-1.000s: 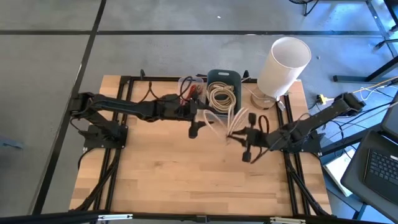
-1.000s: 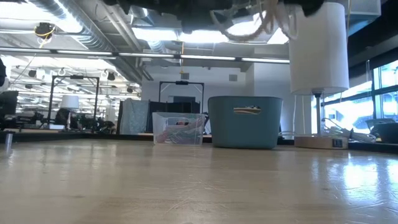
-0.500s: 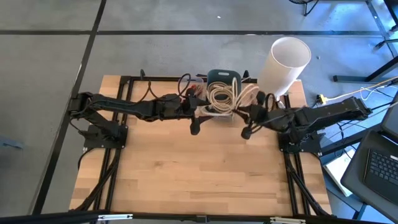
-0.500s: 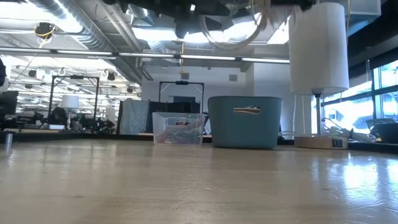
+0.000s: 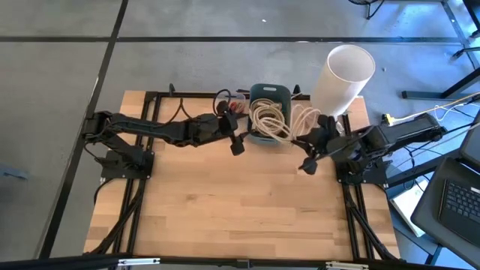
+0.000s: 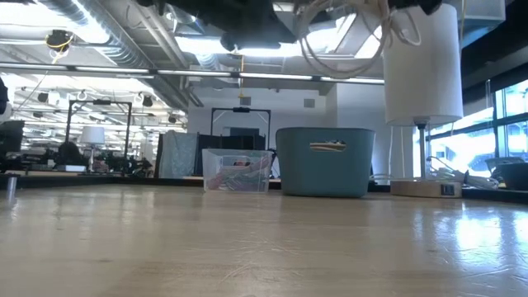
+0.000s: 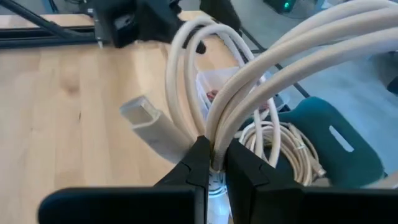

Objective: Pick and place USB-C Cables
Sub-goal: Put the white HDMI cable into the blue bin, then return to Home Position

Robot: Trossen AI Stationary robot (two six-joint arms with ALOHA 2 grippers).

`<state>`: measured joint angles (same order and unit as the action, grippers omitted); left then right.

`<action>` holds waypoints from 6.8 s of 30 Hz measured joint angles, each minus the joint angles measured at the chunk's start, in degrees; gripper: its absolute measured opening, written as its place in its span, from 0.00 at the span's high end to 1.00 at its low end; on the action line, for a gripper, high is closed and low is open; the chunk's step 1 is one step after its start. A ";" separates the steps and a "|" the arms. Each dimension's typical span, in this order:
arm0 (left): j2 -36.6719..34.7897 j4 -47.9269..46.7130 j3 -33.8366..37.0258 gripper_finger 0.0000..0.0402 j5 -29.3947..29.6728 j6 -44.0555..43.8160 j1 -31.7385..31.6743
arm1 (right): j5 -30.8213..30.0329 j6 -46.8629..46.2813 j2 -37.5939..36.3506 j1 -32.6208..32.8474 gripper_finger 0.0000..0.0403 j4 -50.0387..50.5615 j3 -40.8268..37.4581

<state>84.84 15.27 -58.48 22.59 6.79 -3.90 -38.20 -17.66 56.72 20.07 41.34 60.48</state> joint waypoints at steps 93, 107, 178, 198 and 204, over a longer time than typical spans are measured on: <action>0.02 0.19 0.04 0.34 -0.16 0.00 0.16 | 49.28 6.92 -1.19 -12.63 0.49 -23.20 -8.10; -0.10 11.73 0.10 0.34 -38.36 -14.72 -0.52 | 29.87 19.39 8.83 -3.01 0.50 -65.41 -18.32; -60.84 -21.84 50.38 0.34 4.75 -19.10 13.31 | 22.80 13.61 -46.61 -1.16 0.63 -45.57 -60.12; -64.67 -19.99 52.50 0.34 1.64 -19.11 8.71 | 22.86 13.63 -50.88 -5.62 0.63 -45.45 -60.12; -67.81 -13.09 56.89 0.34 0.74 -19.08 4.27 | 22.80 13.63 -55.86 -12.20 0.63 -45.72 -60.14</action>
<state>17.03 2.17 -1.59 23.33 -12.29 0.37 -15.40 -4.03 0.86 7.88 -4.38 0.34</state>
